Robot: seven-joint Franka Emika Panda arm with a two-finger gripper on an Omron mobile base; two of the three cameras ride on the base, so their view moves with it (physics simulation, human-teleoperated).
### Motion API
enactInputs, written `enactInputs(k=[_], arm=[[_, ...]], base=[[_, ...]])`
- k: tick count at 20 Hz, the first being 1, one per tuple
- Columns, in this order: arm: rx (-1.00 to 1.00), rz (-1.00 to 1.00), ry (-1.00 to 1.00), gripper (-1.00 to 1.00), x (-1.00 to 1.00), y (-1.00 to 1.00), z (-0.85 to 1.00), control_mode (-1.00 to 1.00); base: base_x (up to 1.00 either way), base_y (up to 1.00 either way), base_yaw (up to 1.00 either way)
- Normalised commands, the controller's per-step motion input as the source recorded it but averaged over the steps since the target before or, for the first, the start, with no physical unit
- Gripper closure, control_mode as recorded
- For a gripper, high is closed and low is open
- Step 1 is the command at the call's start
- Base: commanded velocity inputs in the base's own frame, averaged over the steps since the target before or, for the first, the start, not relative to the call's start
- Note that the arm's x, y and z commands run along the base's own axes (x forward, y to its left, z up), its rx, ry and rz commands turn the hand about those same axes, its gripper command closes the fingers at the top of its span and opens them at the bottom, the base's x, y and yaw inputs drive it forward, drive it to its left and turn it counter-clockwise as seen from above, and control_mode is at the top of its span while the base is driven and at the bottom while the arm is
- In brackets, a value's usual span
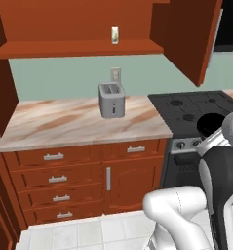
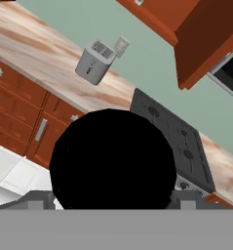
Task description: Sort all alcoholic drinks to one cabinet, and non-alcoholic drinks to the other.
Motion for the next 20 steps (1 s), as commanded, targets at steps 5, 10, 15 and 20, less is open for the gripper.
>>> enactInputs(k=[5,10,15,20], arm=[[0.0,0.0,0.0,1.0,0.0,0.0,0.0,1.0],[0.0,0.0,0.0,1.0,0.0,0.0,0.0,1.0],[0.0,0.0,0.0,1.0,0.0,0.0,0.0,1.0],[0.0,0.0,0.0,1.0,0.0,0.0,0.0,1.0]], base=[[0.63,0.4,0.0],[0.6,0.42,0.0],[0.46,0.49,0.0],[0.36,0.5,0.0]])
